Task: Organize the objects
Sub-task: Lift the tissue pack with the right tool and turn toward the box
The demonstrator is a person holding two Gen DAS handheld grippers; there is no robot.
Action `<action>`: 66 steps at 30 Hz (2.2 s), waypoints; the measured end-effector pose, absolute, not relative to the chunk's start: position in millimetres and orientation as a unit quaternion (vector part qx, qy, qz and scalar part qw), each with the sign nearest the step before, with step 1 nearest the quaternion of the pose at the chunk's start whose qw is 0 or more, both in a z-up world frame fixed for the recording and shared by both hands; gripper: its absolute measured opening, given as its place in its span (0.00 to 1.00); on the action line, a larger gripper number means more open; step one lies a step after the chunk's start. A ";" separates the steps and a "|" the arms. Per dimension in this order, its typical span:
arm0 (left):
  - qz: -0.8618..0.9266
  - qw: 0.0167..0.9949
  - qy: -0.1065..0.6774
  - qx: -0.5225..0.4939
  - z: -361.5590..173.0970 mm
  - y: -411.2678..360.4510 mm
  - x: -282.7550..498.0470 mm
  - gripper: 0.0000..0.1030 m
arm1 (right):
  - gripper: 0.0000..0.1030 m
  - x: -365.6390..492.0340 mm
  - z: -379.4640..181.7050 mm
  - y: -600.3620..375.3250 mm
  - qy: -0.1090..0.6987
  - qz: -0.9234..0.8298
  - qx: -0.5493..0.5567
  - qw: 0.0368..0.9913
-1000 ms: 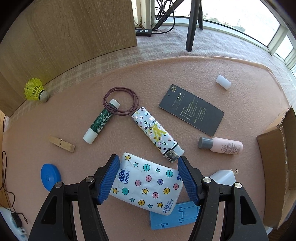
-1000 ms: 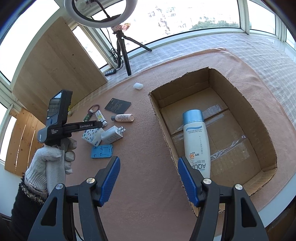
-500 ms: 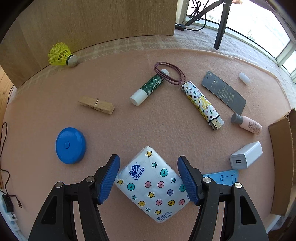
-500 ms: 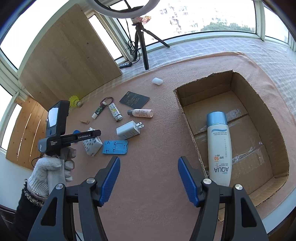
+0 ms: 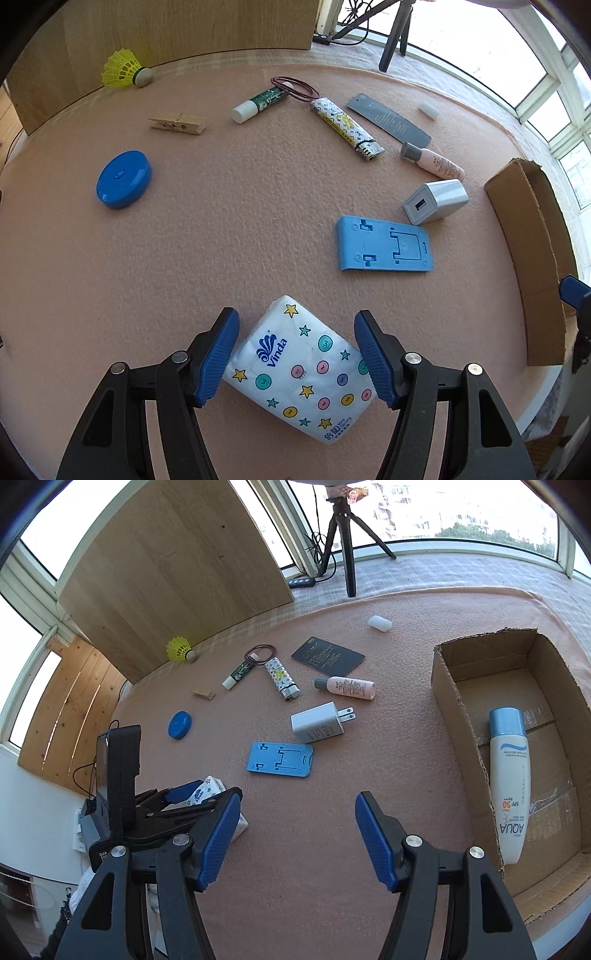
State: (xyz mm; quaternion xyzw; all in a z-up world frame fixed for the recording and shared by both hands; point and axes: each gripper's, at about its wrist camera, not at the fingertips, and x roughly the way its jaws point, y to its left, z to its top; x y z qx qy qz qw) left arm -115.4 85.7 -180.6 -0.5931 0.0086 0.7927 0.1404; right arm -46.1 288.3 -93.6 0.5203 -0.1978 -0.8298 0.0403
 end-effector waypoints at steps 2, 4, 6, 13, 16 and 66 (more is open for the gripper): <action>0.801 0.135 -0.004 -0.584 -170.4 78.4 -106.7 0.66 | 0.59 -49.2 -98.2 283.8 -0.199 -0.826 0.526 0.050; 0.812 0.126 -0.024 -0.570 -158.9 64.0 -96.5 0.66 | 0.59 -53.0 -102.2 279.5 -0.199 -0.822 0.531 0.057; 0.817 0.120 -0.036 -0.563 -151.7 51.8 -87.0 0.66 | 0.59 -58.6 -106.2 273.3 -0.192 -0.819 0.536 0.068; 0.807 0.123 -0.063 -0.574 -150.8 23.0 -70.7 0.66 | 0.59 -82.8 -118.9 235.4 -0.153 -0.807 0.557 0.122; 0.803 0.127 -0.067 -0.578 -156.1 26.0 -69.0 0.66 | 0.59 -93.3 -129.4 219.4 -0.142 -0.797 0.571 0.135; 0.798 0.249 -0.028 -0.548 -118.0 138.7 -51.0 0.47 | 0.26 -53.9 -125.3 272.5 -0.215 -0.778 0.577 0.126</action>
